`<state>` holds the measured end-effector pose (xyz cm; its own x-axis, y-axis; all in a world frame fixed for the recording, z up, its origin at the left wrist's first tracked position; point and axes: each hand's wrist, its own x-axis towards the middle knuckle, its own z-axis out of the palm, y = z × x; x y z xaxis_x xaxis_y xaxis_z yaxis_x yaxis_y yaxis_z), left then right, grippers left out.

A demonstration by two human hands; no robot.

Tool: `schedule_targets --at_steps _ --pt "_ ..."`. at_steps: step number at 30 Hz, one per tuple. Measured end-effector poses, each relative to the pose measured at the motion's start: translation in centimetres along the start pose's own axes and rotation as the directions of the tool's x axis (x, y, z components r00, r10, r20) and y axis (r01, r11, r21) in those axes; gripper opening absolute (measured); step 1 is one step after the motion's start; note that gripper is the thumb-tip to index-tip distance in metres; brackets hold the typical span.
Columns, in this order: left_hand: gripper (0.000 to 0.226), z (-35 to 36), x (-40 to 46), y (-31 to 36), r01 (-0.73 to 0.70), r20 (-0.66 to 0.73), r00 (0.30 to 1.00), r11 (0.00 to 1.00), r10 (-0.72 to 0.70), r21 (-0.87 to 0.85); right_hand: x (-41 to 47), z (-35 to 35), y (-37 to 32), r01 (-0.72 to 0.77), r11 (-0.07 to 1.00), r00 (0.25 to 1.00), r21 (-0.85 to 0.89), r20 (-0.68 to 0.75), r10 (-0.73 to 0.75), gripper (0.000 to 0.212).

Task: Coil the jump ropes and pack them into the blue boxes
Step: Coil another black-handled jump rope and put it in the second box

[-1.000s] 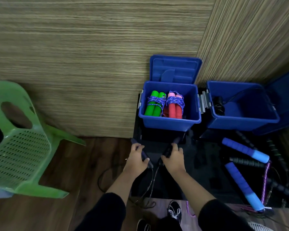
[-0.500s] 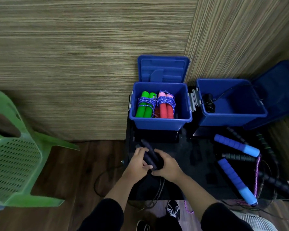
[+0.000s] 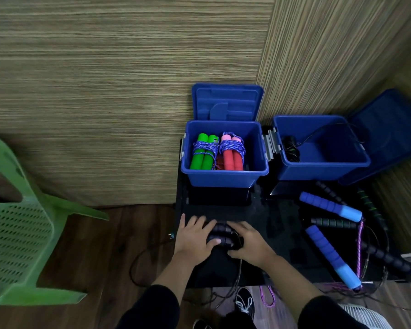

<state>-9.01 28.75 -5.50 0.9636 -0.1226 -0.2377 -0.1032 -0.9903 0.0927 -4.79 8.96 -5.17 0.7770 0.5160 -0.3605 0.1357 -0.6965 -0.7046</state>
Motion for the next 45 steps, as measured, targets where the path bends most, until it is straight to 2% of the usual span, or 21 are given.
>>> schedule_targets --at_steps 2,3,7,9,12,18,21,23,27,30,33,35,37,39,42,45 --pt "0.072 -0.2 -0.5 0.3 -0.014 0.031 0.999 0.998 0.012 0.06 -0.1 0.0 0.4 0.002 0.996 1.0 -0.09 0.024 0.0 0.078" --pt "0.072 0.0 -0.8 0.3 -0.023 0.052 0.998 0.998 0.02 0.057 0.0 0.0 0.5 -0.005 0.992 1.0 -0.126 -0.009 0.003 0.072" --pt "0.082 1.1 -1.9 0.4 -0.04 0.111 0.993 0.999 0.039 0.007 0.4 0.5 0.3 -0.044 0.98 0.996 -0.194 -0.081 0.028 0.029" --pt "0.08 1.8 -2.5 0.4 -0.073 0.087 0.994 0.997 0.073 -0.006 0.4 0.7 0.5 -0.064 0.984 0.994 -0.169 -0.094 0.049 0.029" --pt "0.069 2.1 -3.6 0.5 -0.135 -0.023 0.991 0.983 0.133 -0.128 0.1 0.4 -0.1 -0.074 0.994 0.988 -0.079 -0.141 0.063 0.032" --pt "0.057 -3.2 -3.8 1.3 -0.046 0.005 0.999 0.907 0.052 -0.419 0.0 -3.7 -4.4 -0.022 0.991 0.952 0.134 -0.299 0.062 0.029" --pt "0.051 -5.7 -3.4 1.5 -0.047 -0.008 0.999 0.81 0.053 -0.584 0.2 -5.8 -6.6 0.045 0.983 0.932 0.176 -0.362 0.022 0.028" --pt "0.044 -7.0 -3.1 1.8 -0.041 -0.015 0.999 0.705 0.042 -0.708 0.5 -7.0 -8.1 0.084 0.978 0.912 0.19 -0.409 0.001 0.028" --pt "0.045 -10.2 -2.4 2.4 -0.11 -0.161 0.984 0.463 -0.073 -0.88 0.8 -8.5 -11.0 0.144 0.919 0.886 0.366 -0.462 0.045 0.027" --pt "0.048 -13.4 -1.2 2.1 -0.192 -0.238 0.94 0.201 -0.243 -0.961 0.6 -8.2 -12.7 0.157 0.889 0.888 0.43 -0.455 0.063 0.023" --pt "0.048 -16.0 -0.7 1.4 -0.333 -0.341 0.883 0.08 -0.322 -0.939 0.2 -7.6 -14.5 0.187 0.804 0.92 0.565 -0.389 0.059 0.019" --pt "0.047 -17.0 -0.6 1.3 -0.374 -0.351 0.86 0.01 -0.37 -0.927 -0.1 -7.3 -15.8 0.204 0.76 0.949 0.617 -0.314 -0.001 0.014" --pt "0.046 -17.7 -0.5 1.1 -0.404 -0.349 0.825 -0.031 -0.445 -0.914 -0.7 -7.0 -16.8 0.191 0.756 0.97 0.626 -0.237 -0.049 0.019" --pt "0.043 -18.5 -0.4 0.8 -0.429 -0.353 0.792 -0.044 -0.497 -0.902 -1.6 -6.7 -17.4 0.116 0.773 0.992 0.624 -0.111 -0.059 0.021" --pt "0.04 -19.8 -1.0 0.7 -0.36 -0.262 0.828 -0.113 -0.496 -0.926 -2.4 -5.9 -17.2 0.002 0.807 0.994 0.591 0.088 -0.067 0.026" --pt "0.037 -20.3 -1.3 0.7 -0.336 -0.218 0.85 -0.175 -0.479 -0.925 -2.6 -5.9 -16.9 -0.057 0.815 0.98 0.577 0.189 -0.065 0.034"
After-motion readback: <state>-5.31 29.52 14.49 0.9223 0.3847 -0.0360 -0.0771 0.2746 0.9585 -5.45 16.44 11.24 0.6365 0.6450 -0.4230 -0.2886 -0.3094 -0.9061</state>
